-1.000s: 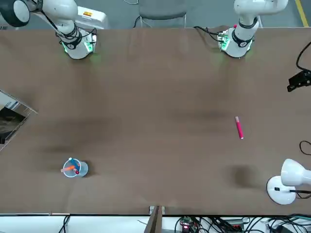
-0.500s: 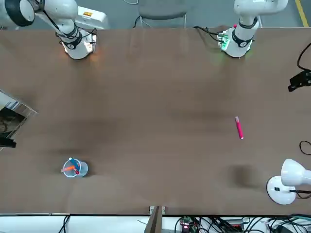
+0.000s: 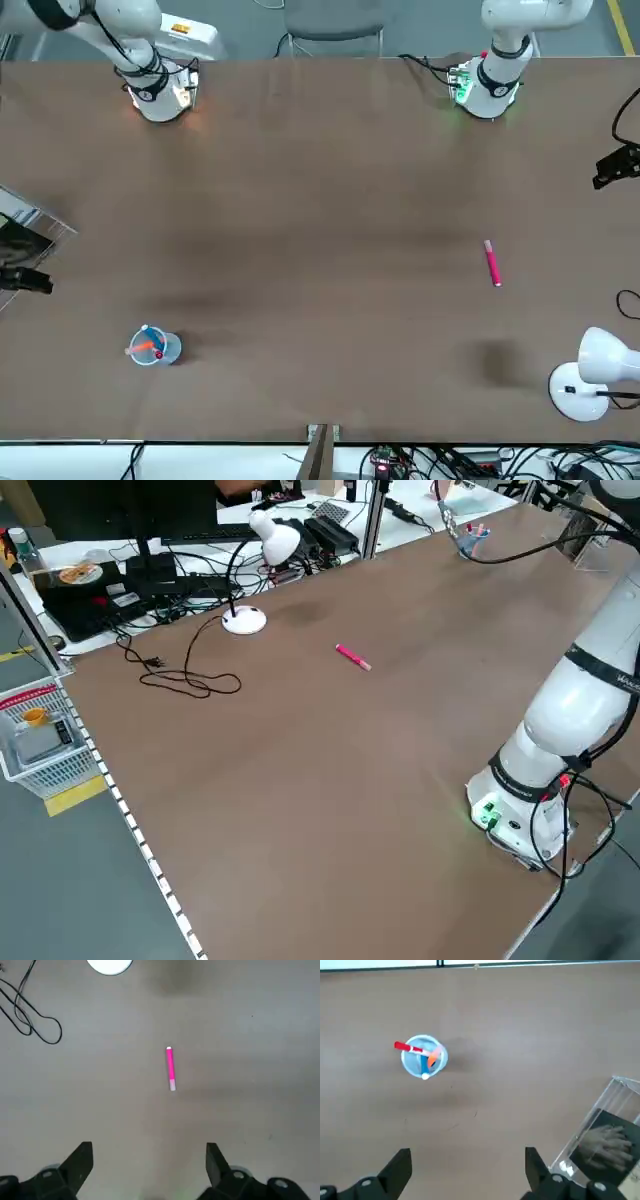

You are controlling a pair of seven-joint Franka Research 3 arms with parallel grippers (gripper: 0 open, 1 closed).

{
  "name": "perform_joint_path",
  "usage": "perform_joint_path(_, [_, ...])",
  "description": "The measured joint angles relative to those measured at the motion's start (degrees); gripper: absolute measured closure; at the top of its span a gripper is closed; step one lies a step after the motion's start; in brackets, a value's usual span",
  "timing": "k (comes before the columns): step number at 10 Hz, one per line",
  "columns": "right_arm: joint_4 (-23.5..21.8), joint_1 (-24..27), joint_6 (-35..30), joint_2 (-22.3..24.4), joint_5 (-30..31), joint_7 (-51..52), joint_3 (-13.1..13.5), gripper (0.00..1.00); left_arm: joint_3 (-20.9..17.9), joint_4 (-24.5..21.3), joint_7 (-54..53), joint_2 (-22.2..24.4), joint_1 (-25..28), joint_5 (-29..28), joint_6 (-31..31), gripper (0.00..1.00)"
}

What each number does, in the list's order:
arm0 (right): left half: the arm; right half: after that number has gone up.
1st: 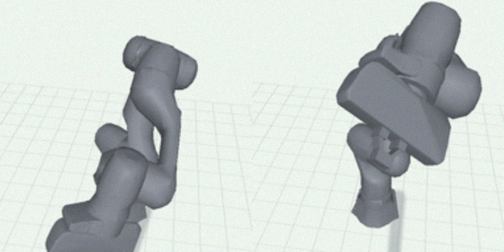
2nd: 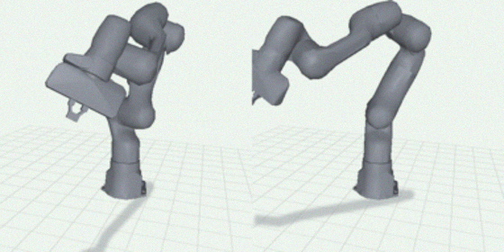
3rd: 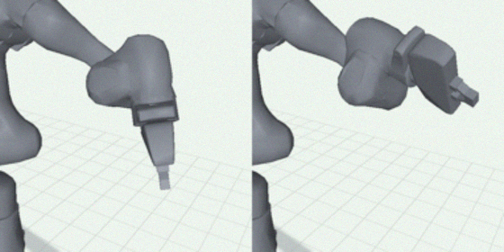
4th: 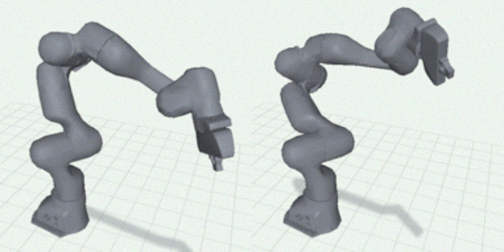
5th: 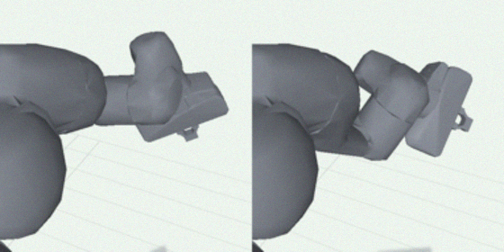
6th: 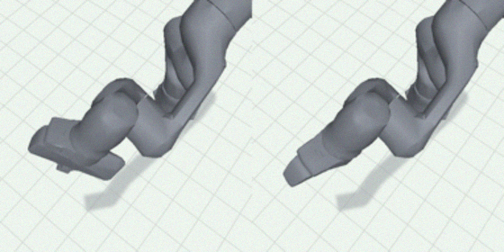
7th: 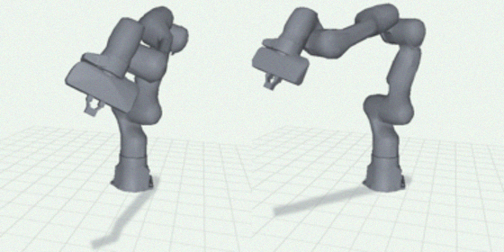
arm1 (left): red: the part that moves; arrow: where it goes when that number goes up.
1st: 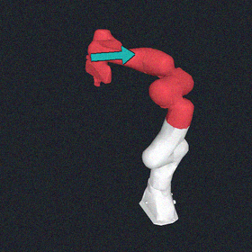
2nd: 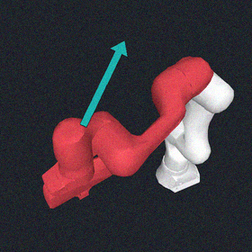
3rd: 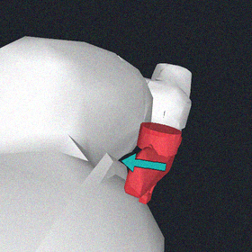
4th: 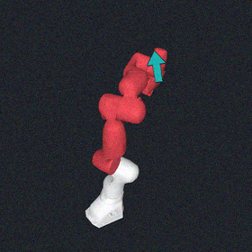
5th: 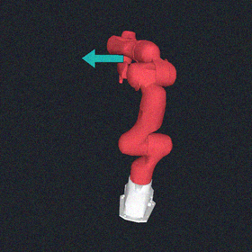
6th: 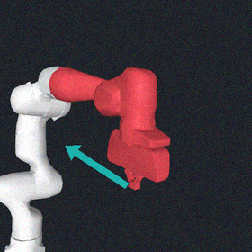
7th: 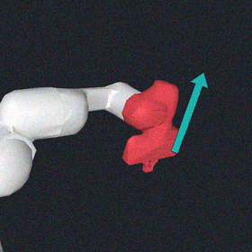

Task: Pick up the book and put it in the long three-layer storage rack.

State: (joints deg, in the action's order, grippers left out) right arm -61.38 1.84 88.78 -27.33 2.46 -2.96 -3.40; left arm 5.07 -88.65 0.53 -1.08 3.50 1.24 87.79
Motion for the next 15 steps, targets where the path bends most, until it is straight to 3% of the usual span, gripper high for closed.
perform_joint_path(8, [-16.67, -0.34, 0.84, 15.72, 0.00, 0.00, -0.10, 0.00, 0.00, 0.00, -1.03, -0.06, 0.00, 0.00, 0.16, 0.01])
perform_joint_path(11, [-19.81, -0.76, 0.93, 19.88, 0.00, -0.01, -0.18, 0.00, 0.00, 0.00, -1.09, -0.07, 0.00, 0.00, 0.16, 0.01])
perform_joint_path(15, [-20.99, -0.79, 1.00, 21.33, 0.00, -0.02, -0.08, 0.00, 0.00, 0.00, -1.11, -0.11, 0.00, 0.00, 0.23, 0.01])
